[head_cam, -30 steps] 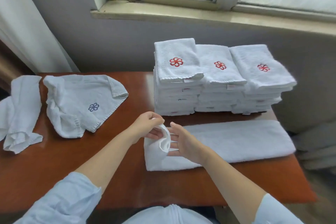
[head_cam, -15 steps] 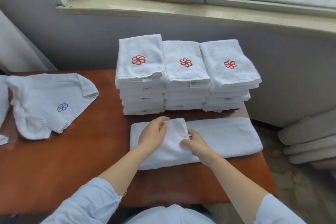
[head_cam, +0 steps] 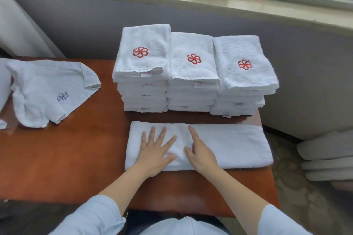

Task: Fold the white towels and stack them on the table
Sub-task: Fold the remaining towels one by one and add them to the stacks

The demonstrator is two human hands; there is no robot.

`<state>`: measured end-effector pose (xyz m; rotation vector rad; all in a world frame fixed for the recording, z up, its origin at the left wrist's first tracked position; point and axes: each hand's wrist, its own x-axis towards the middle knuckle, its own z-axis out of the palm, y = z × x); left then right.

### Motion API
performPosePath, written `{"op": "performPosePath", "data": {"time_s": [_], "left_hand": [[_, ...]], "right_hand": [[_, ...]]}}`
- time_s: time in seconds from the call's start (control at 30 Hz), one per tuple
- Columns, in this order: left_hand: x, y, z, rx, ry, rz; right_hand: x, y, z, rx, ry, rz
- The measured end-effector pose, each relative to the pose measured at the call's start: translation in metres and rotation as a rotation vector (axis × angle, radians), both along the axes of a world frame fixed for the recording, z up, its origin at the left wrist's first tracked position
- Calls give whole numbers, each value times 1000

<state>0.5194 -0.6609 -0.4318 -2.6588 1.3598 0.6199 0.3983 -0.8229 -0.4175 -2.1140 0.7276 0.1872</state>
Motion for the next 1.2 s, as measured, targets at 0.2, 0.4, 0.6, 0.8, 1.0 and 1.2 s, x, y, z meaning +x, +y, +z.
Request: {"op": "performPosePath", "data": {"time_s": [0.2, 0.4, 0.6, 0.8, 1.0, 1.2], "left_hand": [[-14, -18, -5, 38, -42, -40], [-13, -41, 6, 32, -25, -88], [-42, -103, 17, -73, 9, -192], [-67, -163, 18, -63, 91, -403], [-87, -202, 14, -58, 114, -530], [-85, -222, 13, -79, 46, -542]], "right_hand": [[-8, -22, -5, 49, 101, 20], [-25, -38, 1, 28, 62, -26], [-59, -71, 11, -218, -38, -272], [-98, -106, 15, -453, 64, -420], [-125, -121, 3, -319, 158, -501], [-127, -135, 3, -320, 244, -516]]}}
